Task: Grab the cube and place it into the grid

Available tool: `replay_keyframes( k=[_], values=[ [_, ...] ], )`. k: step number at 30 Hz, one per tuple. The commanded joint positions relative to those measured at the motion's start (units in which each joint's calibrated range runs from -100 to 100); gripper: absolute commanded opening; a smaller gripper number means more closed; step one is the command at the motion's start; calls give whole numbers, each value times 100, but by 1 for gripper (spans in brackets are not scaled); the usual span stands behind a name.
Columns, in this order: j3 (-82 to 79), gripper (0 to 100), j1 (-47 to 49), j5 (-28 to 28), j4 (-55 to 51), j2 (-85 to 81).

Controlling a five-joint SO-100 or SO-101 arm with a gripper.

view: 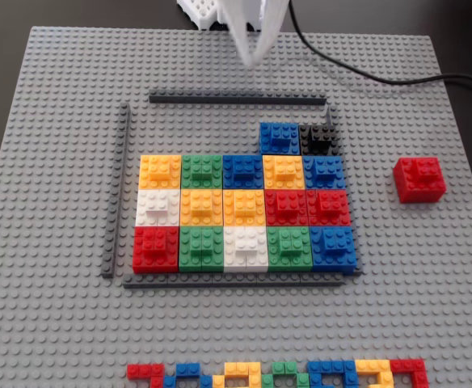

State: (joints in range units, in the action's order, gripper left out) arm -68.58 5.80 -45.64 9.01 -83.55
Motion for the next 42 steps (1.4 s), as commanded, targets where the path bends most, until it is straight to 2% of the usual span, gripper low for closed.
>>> replay_keyframes(
  k=[1,22,34,42],
  values=[
    [1489,0,212,137,-315,702],
    [5123,0,1899,1118,-813,4167],
    [7152,0,2606,1626,-1038,6188],
    [8231,0,2864,1778,-1033,7641]
  ],
)
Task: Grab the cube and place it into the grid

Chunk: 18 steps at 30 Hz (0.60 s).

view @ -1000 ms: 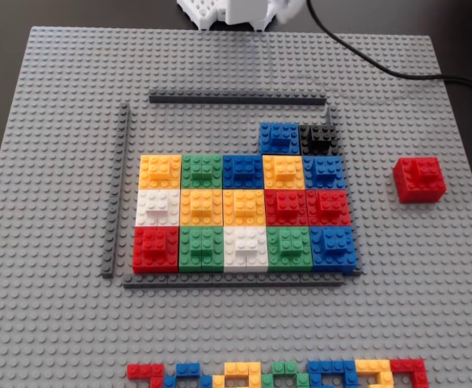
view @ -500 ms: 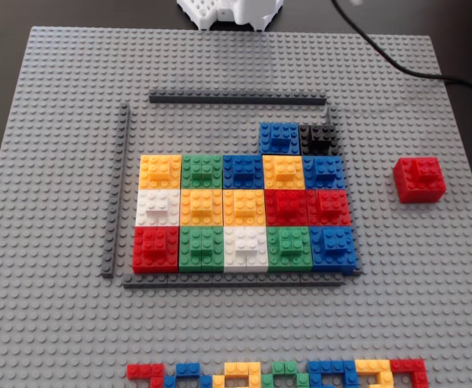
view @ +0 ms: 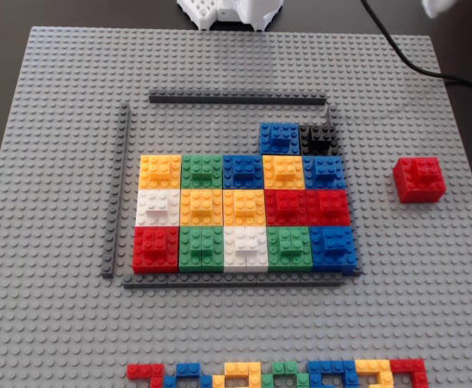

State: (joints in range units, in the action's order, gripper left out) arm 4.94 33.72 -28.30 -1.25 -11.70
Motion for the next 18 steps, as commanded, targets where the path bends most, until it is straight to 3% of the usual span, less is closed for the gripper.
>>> replay_keyframes(
  k=[1,18],
  values=[
    [1015,0,86,44,-22,637],
    [2836,0,-164,29,-7,2985]
  ],
)
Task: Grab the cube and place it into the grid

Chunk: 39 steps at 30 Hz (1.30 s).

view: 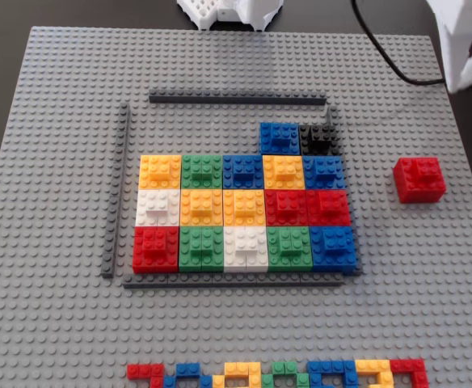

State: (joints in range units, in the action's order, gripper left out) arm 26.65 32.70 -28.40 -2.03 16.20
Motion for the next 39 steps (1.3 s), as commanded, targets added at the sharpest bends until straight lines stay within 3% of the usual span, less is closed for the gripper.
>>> replay_keyframes(
  k=[1,11,19,39],
  values=[
    [719,0,-77,49,81,306],
    [1181,4,-276,-15,120,1063],
    [1326,26,-416,-122,-22,1372],
    [1489,26,-482,-107,51,1794]
  ],
)
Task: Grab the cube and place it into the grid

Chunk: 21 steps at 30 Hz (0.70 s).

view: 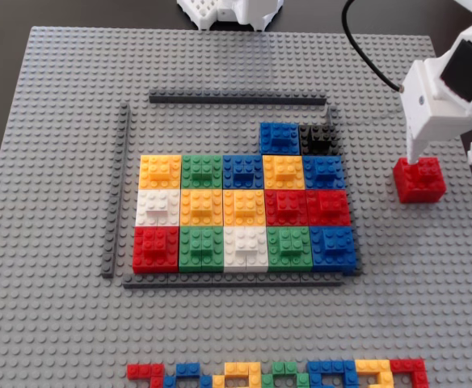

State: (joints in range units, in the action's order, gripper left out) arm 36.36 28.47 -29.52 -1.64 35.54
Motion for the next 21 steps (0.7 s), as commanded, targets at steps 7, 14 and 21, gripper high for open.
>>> replay_keyframes(
  k=[7,14,21],
  values=[
    [519,26,-88,5,46,-80],
    [519,26,-96,10,71,-37],
    [528,26,-88,20,81,-20]
  ],
)
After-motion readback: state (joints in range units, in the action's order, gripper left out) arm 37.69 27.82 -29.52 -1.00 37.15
